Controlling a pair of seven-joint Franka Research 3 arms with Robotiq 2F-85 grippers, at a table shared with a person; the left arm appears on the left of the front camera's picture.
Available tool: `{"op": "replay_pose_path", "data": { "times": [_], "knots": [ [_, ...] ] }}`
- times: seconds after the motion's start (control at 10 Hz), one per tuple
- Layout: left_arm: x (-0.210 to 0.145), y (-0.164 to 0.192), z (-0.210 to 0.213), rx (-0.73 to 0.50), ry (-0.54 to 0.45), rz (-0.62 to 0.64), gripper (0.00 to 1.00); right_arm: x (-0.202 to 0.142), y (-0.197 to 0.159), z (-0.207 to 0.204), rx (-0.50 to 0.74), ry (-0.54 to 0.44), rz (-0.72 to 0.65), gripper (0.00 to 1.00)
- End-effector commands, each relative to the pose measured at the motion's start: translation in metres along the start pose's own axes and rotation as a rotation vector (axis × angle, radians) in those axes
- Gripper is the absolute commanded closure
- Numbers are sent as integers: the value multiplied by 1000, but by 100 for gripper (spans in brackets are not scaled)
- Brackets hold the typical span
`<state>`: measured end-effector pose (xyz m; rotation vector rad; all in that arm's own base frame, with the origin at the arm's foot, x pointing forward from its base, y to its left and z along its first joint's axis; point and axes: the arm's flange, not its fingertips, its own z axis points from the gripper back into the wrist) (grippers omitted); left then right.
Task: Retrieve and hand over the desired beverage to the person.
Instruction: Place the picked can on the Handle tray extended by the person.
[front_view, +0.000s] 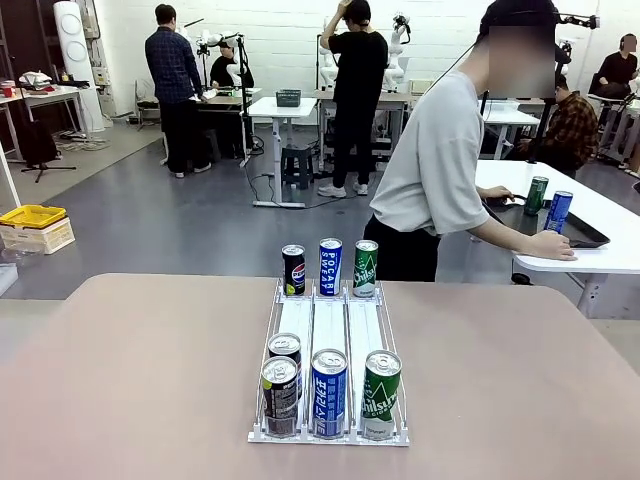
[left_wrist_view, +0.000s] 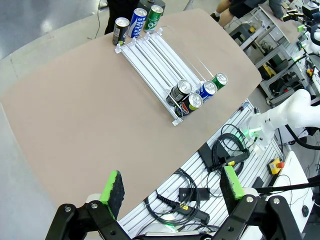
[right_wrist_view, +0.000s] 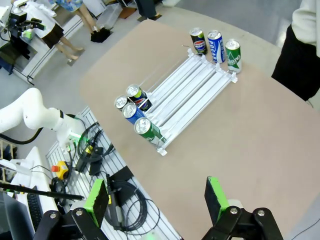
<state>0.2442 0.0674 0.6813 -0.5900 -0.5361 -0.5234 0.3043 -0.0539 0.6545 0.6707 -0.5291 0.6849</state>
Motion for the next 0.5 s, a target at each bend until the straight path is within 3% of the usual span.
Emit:
{"op": "replay_pose_path", "data": {
  "times": [0.0, 0.4],
  "knots": [
    [0, 0, 0, -5, -10, -11, 0, 1, 0, 0, 3, 11, 10, 0],
    [0, 0, 0, -5, -10, -11, 0, 1, 0, 0, 3, 11, 10, 0]
  ]
}}
